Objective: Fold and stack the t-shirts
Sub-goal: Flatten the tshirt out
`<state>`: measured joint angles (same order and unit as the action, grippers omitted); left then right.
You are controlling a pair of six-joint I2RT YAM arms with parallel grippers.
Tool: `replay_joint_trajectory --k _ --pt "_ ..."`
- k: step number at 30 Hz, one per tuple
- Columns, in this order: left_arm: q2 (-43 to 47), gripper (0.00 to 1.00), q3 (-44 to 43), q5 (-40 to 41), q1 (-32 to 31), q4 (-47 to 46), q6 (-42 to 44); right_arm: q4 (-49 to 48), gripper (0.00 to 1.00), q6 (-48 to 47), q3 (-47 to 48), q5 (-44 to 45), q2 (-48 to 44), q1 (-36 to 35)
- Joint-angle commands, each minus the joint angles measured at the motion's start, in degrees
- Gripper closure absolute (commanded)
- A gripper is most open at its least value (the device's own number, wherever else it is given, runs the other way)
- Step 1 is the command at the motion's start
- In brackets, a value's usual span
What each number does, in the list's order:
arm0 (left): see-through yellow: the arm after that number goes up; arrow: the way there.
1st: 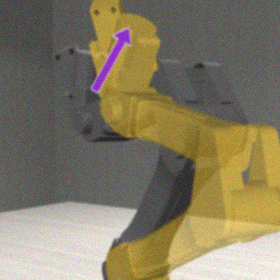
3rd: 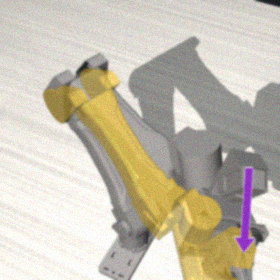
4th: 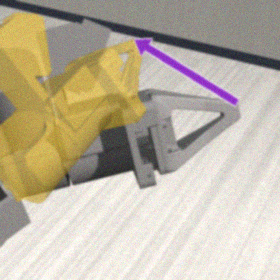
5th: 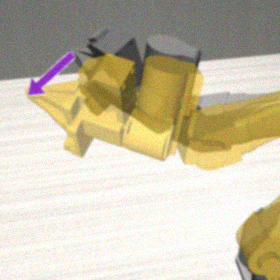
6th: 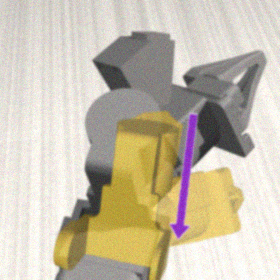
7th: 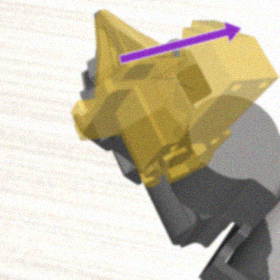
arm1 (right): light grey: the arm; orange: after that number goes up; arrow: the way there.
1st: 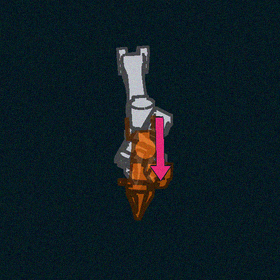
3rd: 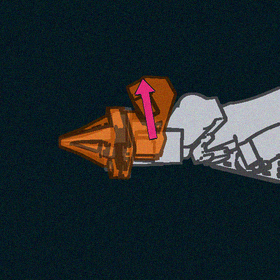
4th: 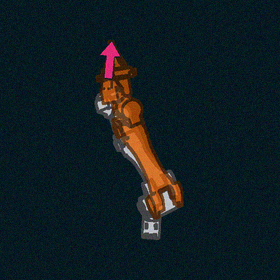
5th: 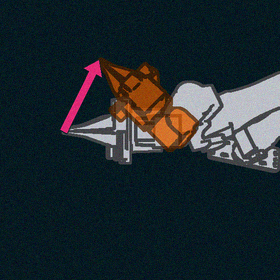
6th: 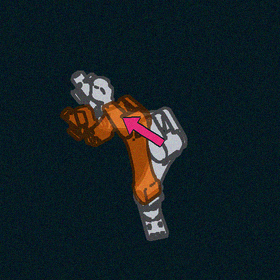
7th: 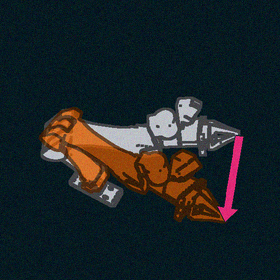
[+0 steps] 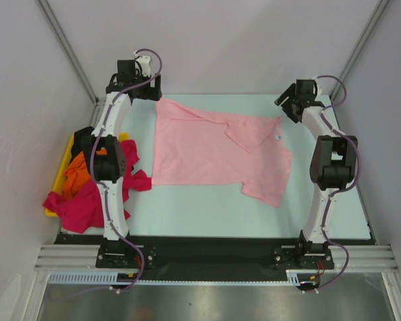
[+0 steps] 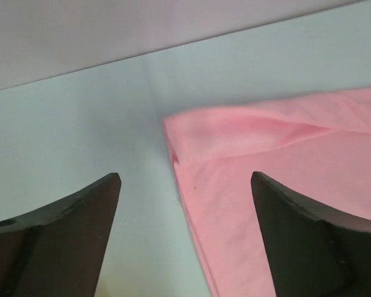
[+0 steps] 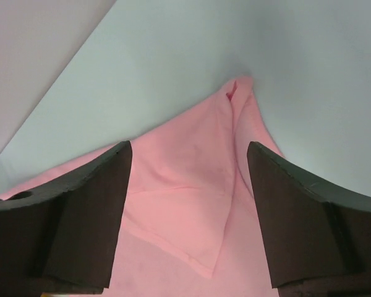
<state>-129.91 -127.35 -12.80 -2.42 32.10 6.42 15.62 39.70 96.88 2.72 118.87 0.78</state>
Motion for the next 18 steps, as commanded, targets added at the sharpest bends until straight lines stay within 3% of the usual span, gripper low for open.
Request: replay_joint_trajectory --k 1,3,6,7,10,12,15,18 --pt "1.31 0.0 -3.52 1.29 -0.75 -0.12 2.1 9.92 0.19 -4.36 9.1 4.12 0.49 0.89" --pt "3.77 0.0 -2.21 -2.57 -0.75 1.91 4.64 12.06 0.18 -6.82 7.54 5.19 -2.39 2.21" --pt "13.77 0.01 9.8 -8.28 -0.92 0.79 8.69 15.49 0.19 -9.2 -0.79 6.59 -10.11 3.09" --pt "16.5 0.02 18.54 -8.82 -1.27 0.51 13.84 16.71 0.2 -10.86 -3.6 8.25 -12.32 2.83" --pt "27.31 0.15 31.33 -6.81 -3.82 2.08 27.53 18.3 0.21 -11.14 -17.31 9.5 -21.35 2.13" --pt "33.29 0.25 46.5 -6.54 -5.67 4.36 36.33 18.83 0.24 -9.13 -27.91 7.14 -27.51 2.3" --pt "40.16 0.27 55.78 -6.36 -7.6 5.69 43.84 19.36 0.29 -7.19 -38.48 4.58 -32.55 1.86" --pt "42.97 0.25 63.17 -6.45 -9.44 7.97 50.86 20.86 0.32 -4.39 -43.25 4.92 -37.91 -0.6"
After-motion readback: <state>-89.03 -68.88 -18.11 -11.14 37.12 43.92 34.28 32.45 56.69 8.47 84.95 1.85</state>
